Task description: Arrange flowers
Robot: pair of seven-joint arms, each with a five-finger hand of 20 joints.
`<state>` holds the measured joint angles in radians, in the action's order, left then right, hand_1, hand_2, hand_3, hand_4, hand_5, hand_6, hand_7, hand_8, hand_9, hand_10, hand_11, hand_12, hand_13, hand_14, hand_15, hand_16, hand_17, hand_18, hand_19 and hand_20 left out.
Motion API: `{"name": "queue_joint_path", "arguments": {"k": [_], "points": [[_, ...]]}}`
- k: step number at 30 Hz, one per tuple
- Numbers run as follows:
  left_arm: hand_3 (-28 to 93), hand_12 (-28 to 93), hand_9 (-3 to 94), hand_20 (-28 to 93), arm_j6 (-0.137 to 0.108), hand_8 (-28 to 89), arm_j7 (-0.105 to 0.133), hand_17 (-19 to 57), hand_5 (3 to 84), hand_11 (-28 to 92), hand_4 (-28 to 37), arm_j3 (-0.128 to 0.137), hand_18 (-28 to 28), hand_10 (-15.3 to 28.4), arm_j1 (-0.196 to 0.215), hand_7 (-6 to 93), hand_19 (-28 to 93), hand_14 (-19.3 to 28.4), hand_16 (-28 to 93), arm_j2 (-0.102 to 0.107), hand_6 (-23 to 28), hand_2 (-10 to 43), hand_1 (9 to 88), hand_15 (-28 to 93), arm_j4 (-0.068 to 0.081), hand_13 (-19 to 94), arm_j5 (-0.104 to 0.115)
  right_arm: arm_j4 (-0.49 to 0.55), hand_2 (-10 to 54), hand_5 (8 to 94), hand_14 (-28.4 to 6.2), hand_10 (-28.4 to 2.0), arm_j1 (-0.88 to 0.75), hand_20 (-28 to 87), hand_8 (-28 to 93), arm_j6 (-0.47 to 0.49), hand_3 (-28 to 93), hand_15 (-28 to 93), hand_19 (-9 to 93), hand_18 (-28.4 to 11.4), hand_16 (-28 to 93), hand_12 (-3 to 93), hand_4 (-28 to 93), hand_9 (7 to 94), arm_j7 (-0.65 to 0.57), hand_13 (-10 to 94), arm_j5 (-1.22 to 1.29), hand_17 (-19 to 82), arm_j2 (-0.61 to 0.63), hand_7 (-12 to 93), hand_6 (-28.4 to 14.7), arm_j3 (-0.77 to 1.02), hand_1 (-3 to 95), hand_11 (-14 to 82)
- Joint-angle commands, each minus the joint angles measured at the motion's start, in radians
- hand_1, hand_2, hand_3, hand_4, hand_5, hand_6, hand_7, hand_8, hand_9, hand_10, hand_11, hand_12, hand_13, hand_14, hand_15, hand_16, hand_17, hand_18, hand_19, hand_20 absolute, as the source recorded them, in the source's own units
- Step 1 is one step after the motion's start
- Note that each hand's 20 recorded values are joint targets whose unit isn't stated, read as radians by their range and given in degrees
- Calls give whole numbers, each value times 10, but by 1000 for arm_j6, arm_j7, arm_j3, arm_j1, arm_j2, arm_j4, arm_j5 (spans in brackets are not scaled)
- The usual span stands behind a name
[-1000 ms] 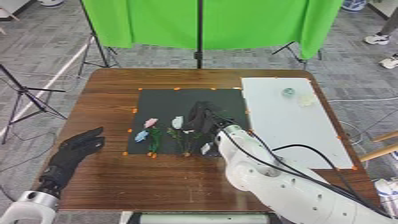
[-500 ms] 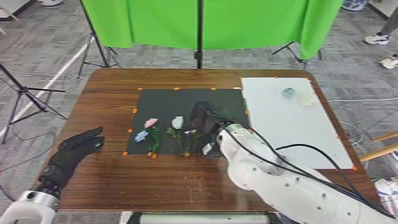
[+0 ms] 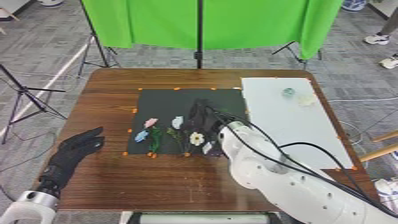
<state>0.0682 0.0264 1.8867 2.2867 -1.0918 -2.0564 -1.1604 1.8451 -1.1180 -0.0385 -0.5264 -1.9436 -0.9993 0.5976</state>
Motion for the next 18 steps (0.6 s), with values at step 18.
{"name": "queue_joint_path", "arguments": {"k": [18], "points": [[624,109,387,150,-12,-52,-1,53,392,166,-94,14,136,135,32,81,138,167,-3,-18,64,-78,360,129,-12,323,-2,-224,-86,541,-100,-201,33,573,-63,120,614,651,932,-196,338,227,-102,597,-243,772,-205,529,202,98,-36,371,286,117]]}}
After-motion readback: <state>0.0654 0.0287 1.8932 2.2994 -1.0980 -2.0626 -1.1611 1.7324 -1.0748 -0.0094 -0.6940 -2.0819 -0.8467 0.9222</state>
